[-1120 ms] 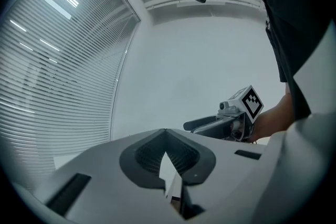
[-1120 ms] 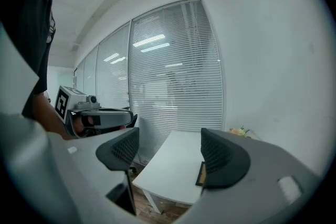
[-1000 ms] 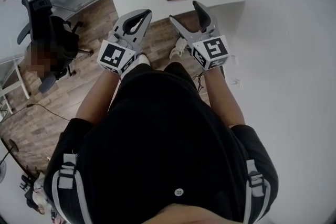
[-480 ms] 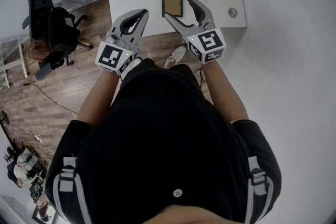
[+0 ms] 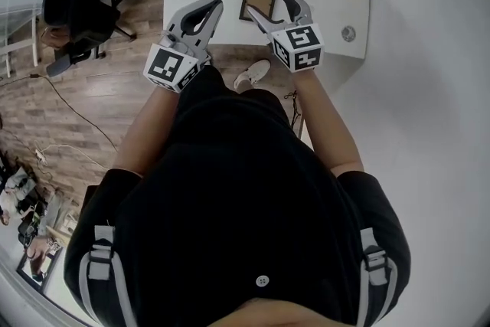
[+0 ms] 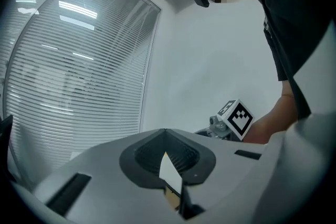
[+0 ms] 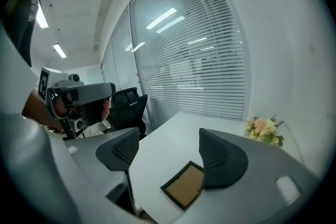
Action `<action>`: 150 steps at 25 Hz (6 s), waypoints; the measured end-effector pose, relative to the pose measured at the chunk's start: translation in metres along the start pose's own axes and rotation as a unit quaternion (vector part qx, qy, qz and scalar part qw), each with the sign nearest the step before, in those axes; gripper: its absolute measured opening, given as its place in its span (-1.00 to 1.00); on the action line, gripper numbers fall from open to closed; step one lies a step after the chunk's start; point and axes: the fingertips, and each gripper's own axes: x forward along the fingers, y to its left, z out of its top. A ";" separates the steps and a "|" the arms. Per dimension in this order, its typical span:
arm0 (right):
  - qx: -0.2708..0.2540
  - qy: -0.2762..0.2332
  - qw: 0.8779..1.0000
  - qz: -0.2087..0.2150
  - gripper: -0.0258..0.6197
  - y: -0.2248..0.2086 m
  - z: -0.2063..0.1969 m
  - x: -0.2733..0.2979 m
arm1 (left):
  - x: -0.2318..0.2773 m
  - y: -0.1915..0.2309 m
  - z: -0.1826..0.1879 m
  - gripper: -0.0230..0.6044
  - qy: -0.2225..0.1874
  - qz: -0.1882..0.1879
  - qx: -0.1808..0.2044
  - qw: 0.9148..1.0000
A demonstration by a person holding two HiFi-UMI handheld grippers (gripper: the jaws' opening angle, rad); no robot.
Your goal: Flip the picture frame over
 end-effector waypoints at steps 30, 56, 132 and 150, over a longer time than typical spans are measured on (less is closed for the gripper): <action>0.106 0.153 0.971 -0.151 0.07 -0.028 -0.127 0.123 | 0.048 0.086 -0.101 -0.91 0.065 -0.081 -0.035 0.994; 0.138 0.242 0.941 -0.190 -0.39 -0.033 -0.201 0.162 | 0.067 0.100 -0.155 -0.91 0.097 -0.100 -0.051 0.989; 0.409 0.009 0.912 0.014 -0.76 0.003 -0.066 0.105 | 0.044 0.076 -0.071 -0.91 0.027 -0.086 -0.012 0.996; 0.551 -0.038 0.828 0.099 -0.76 -0.007 -0.095 0.106 | 0.046 0.078 -0.077 -0.91 0.029 -0.068 -0.019 0.997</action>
